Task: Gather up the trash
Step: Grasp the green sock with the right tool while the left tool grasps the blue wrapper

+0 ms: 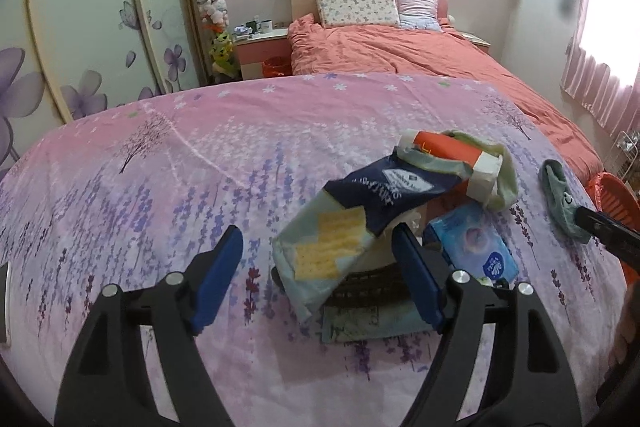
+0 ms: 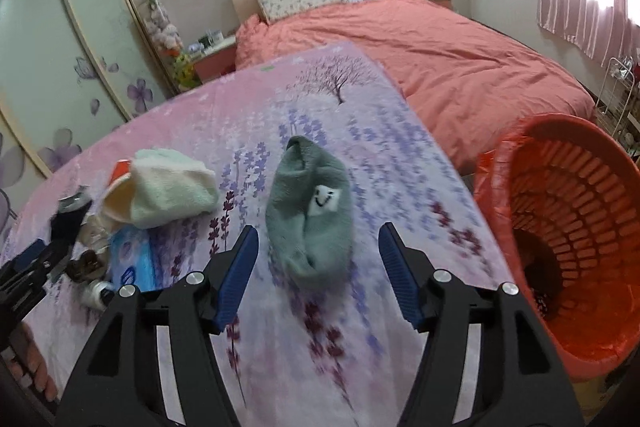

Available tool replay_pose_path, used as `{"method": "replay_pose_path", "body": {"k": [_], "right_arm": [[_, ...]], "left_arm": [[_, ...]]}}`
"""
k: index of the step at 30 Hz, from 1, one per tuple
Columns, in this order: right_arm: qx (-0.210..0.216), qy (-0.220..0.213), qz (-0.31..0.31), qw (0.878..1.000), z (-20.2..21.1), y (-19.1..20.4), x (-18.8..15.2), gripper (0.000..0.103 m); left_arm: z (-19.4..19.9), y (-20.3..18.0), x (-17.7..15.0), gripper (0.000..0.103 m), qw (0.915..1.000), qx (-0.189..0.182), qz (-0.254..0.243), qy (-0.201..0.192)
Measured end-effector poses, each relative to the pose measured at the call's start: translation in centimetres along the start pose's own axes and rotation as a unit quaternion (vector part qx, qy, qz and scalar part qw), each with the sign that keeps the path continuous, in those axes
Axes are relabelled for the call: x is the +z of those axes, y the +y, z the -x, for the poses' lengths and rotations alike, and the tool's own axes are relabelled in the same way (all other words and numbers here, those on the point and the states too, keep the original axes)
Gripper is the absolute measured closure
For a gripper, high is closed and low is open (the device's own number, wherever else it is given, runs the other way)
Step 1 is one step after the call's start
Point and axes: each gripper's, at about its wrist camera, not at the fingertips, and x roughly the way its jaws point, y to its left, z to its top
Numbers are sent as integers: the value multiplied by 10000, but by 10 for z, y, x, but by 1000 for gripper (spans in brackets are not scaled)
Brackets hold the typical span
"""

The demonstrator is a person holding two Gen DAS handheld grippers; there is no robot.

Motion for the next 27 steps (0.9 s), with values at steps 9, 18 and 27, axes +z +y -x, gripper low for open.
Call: {"method": "replay_pose_path", "body": {"k": [9,18,27], "right_arm": [[-334,275,212,9988,-23,14,5,46],[-303,193,108,9993,-14,6,-2,88],[-77,172,56,9998,0,7,-10,92]], "left_arm": [[-22,-5,8,43,9991,-231,-304,178],[-13,22,6,91,9982,-564,182,122],[7,68,-1,95,9950,-406,908,64]]}}
